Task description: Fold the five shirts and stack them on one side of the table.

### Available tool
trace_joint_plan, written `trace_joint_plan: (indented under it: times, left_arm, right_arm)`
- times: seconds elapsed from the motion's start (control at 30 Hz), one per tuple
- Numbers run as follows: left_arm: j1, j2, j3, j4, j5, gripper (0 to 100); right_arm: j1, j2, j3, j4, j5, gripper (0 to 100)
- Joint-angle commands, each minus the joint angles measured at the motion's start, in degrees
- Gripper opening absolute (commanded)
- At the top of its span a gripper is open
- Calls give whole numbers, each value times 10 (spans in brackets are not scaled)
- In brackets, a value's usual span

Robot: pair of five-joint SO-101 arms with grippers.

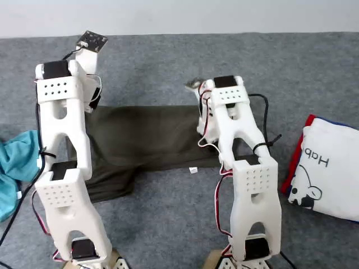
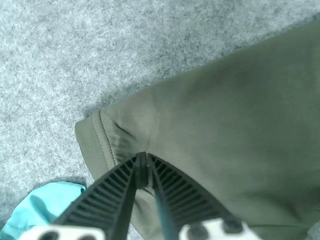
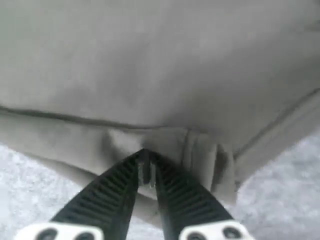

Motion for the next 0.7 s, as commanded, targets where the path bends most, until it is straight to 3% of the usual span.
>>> trace_joint_plan:
  times: [0.0,0.43,0.67]
  left_arm:
    - [0,-38,-14,16,3,6]
    - [4,-38,-14,14,3,6]
    - [4,-34,-14,14,3,6]
  right_arm:
    - [6,-10,-32,52,-6,9]
    - [43,-180,166,48,-19,9]
    - [39,-200,100,-53,-22,9]
